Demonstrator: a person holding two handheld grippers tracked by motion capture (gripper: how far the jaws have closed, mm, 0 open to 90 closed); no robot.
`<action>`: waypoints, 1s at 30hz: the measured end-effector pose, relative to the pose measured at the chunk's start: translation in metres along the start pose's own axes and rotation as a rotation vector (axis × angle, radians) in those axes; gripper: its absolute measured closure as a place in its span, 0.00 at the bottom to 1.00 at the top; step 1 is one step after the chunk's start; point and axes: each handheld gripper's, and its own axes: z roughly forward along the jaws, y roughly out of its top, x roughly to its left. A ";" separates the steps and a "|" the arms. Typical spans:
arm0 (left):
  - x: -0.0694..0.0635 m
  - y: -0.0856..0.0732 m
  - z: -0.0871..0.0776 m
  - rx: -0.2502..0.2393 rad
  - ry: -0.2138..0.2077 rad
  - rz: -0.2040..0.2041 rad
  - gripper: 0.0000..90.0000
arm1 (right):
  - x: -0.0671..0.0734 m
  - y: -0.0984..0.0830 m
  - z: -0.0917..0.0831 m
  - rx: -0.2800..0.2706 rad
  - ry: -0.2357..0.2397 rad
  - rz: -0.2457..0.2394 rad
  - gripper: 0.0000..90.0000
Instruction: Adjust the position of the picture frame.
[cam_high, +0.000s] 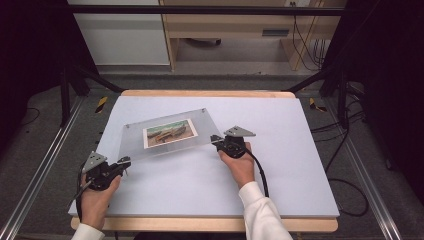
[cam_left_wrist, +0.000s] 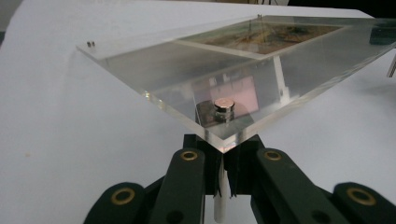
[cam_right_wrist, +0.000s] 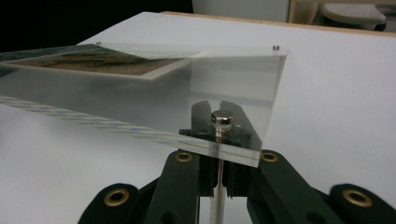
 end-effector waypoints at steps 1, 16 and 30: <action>-0.001 0.001 -0.002 -0.010 -0.001 0.001 0.93 | 0.001 0.002 -0.002 -0.007 -0.002 -0.006 0.94; -0.029 0.030 -0.013 -0.099 -0.045 0.096 0.91 | -0.003 0.018 -0.046 -0.038 -0.033 -0.008 0.94; -0.064 0.058 0.027 -0.113 -0.157 0.157 0.91 | -0.028 0.010 -0.106 -0.083 -0.143 0.017 0.94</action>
